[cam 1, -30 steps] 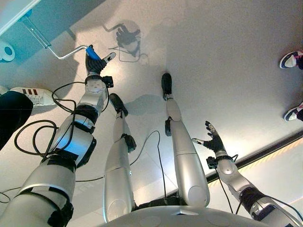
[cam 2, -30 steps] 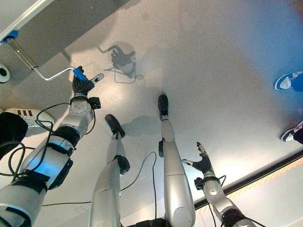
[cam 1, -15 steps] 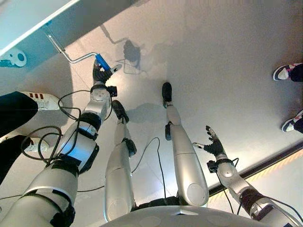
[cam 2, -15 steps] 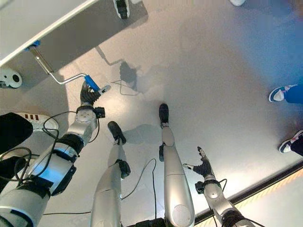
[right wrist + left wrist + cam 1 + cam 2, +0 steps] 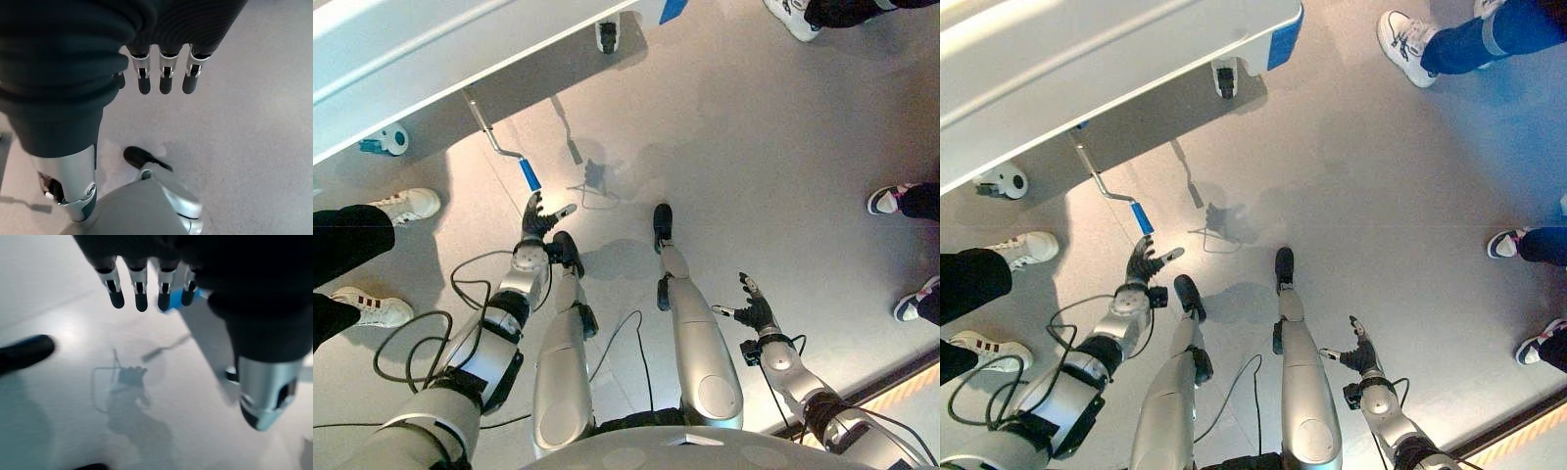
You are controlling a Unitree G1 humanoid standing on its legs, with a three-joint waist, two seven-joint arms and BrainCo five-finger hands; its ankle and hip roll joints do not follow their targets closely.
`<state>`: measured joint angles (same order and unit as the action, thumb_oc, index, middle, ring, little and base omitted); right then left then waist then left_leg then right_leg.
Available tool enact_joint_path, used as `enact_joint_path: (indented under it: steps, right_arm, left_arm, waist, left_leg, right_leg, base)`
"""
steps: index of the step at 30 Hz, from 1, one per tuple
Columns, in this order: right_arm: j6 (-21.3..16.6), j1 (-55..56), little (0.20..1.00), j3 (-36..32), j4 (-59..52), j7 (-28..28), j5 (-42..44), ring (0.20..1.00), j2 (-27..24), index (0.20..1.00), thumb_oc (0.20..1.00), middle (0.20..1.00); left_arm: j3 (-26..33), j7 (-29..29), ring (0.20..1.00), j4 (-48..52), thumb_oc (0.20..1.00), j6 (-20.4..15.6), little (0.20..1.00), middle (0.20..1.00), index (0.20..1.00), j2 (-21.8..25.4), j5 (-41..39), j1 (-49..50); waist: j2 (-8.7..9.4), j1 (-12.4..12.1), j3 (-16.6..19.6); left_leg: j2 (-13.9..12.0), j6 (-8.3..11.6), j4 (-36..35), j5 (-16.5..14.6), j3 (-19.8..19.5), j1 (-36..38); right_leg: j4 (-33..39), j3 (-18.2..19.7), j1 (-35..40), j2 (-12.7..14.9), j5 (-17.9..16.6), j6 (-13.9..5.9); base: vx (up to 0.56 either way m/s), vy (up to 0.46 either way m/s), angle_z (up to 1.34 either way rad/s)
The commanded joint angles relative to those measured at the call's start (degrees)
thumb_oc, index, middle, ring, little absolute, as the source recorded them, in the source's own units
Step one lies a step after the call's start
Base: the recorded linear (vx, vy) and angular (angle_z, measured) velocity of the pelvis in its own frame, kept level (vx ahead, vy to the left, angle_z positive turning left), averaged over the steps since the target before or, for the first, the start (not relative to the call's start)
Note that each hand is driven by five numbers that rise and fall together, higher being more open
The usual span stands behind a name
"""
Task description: Raise the hospital bed
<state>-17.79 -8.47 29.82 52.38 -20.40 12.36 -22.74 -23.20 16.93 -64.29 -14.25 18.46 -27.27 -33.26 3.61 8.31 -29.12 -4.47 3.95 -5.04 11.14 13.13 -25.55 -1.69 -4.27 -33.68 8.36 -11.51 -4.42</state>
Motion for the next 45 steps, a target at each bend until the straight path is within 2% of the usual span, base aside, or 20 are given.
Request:
enact_joint_path:
  steps: [1,9,12,15,16,22,25,27,32,37,45]
  right_arm:
    - [1.33,-0.36,1.0,-1.06,1.04,0.08,-0.87,1.0,0.51,1.0,1.0,1.0]
    - [2.94,-0.71,1.0,-2.73,5.07,1.52,-1.32,1.0,2.65,1.0,1.0,1.0]
    - [4.36,-0.91,1.0,-2.72,9.0,2.71,-2.68,1.0,4.09,1.0,1.0,1.0]
    - [5.01,-0.73,1.0,-2.4,10.08,3.5,-3.51,1.0,4.87,1.0,1.0,1.0]
    - [5.6,-0.53,1.0,-2.4,10.69,4.21,-4.16,1.0,5.32,1.0,1.0,1.0]
    - [6.6,-0.14,1.0,-2.86,13.39,5.34,-5.81,1.0,6.37,1.0,1.0,1.0]
    - [7.71,-0.66,1.0,-3.27,15.42,6.33,-8.17,1.0,6.79,1.0,1.0,1.0]
    - [8.36,-0.47,1.0,-4.4,16.4,6.83,-9.15,1.0,7.03,1.0,1.0,1.0]
    - [9.08,0.76,1.0,-5.93,17.75,7.76,-10.12,1.0,7.16,1.0,1.0,1.0]
    - [9.93,3.14,1.0,-9.55,20.23,8.88,-8.87,1.0,7.74,1.0,1.0,1.0]
    - [11.51,6.54,1.0,-12.63,23.08,11.59,-7.87,1.0,8.23,1.0,1.0,1.0]
  left_arm:
    - [3.11,0.22,1.0,-3.28,1.0,0.8,1.0,1.0,1.0,-1.41,6.63,1.12]
    - [2.54,0.0,1.0,-4.69,1.0,2.92,1.0,1.0,1.0,-5.19,15.79,10.33]
    - [0.36,-0.85,1.0,-5.29,1.0,4.16,1.0,1.0,1.0,-6.72,21.76,14.04]
    - [0.15,-1.39,1.0,-5.66,1.0,4.58,1.0,1.0,1.0,-6.95,23.69,15.85]
    - [-0.05,-1.79,1.0,-5.74,1.0,4.76,1.0,1.0,1.0,-7.1,25.29,17.33]
    - [-0.65,-2.73,1.0,-5.77,1.0,4.9,1.0,1.0,1.0,-7.74,27.75,19.54]
    - [-1.0,-3.22,1.0,-6.14,1.0,4.94,1.0,1.0,1.0,-7.85,29.79,20.58]
    - [-0.49,-3.67,1.0,-6.41,1.0,4.83,1.0,1.0,1.0,-7.88,30.26,21.12]
    - [0.82,-5.36,1.0,-6.76,1.0,4.17,1.0,1.0,1.0,-7.99,28.97,22.59]
    - [3.83,-8.19,1.0,-7.66,1.0,4.03,1.0,1.0,1.0,-9.45,22.85,25.07]
    - [7.02,-12.95,1.0,-9.96,1.0,5.14,1.0,1.0,1.0,-10.31,20.44,28.18]
  waist:
    - [0.73,-0.67,-0.68]
    - [0.77,-3.04,0.04]
    - [0.47,-4.12,2.43]
    - [0.24,-4.56,3.98]
    - [0.07,-4.98,5.73]
    - [-1.01,-5.76,8.79]
    - [-1.75,-6.15,11.57]
    - [-1.99,-6.3,13.89]
    - [-2.31,-6.24,17.14]
    - [-2.73,-6.43,21.5]
    - [-3.13,-6.68,25.5]
  left_leg:
    - [0.31,1.03,3.35,-1.61,-0.94,2.16]
    - [1.19,-0.04,3.63,-3.31,-2.07,8.18]
    - [1.59,-0.62,3.5,-4.49,-2.74,10.86]
    - [1.6,-0.79,3.3,-5.01,-2.93,12.41]
    - [1.53,-0.84,3.36,-5.39,-3.19,13.49]
    - [1.55,-0.91,3.34,-6.13,-3.89,16.2]
    - [1.38,-0.82,3.97,-7.0,-4.52,18.4]
    - [1.22,-0.77,4.32,-7.51,-4.73,20.06]
    - [0.83,-0.58,4.45,-8.29,-4.78,22.64]
    - [0.34,-0.27,4.94,-9.08,-5.3,26.23]
    - [-0.16,0.04,4.36,-9.91,-5.71,30.07]
  right_leg:
    - [-7.96,0.63,0.93,2.29,4.07,-5.45]
    - [-7.57,-0.33,8.25,2.72,4.54,-5.53]
    - [-7.93,-0.82,11.28,2.89,5.38,-5.68]
    - [-8.11,-1.02,12.68,2.8,5.79,-5.7]
    - [-7.98,-1.17,13.98,2.83,5.87,-5.75]
    - [-8.17,-2.06,16.83,2.96,6.97,-5.78]
    - [-9.09,-2.87,19.12,2.97,8.05,-5.84]
    - [-9.47,-3.49,20.91,2.87,8.8,-5.85]
    - [-9.61,-4.39,23.57,2.63,9.8,-5.86]
    - [-8.98,-5.41,28.48,2.05,10.93,-5.75]
    - [-6.05,-6.34,33.74,0.94,12.15,-5.27]
  base:
    - [0.03,0.026,0.12]
    - [0.05,0.01,0.07]
    - [0.08,0.007,0.11]
    - [0.11,0.011,0.08]
    - [0.11,0.015,0.01]
    - [0.09,0.003,0.09]
    - [0.08,-0.021,0.11]
    - [0.09,-0.038,0.05]
    - [0.08,-0.043,0.05]
    - [0.09,-0.059,0.05]
    - [0.06,-0.046,0.02]
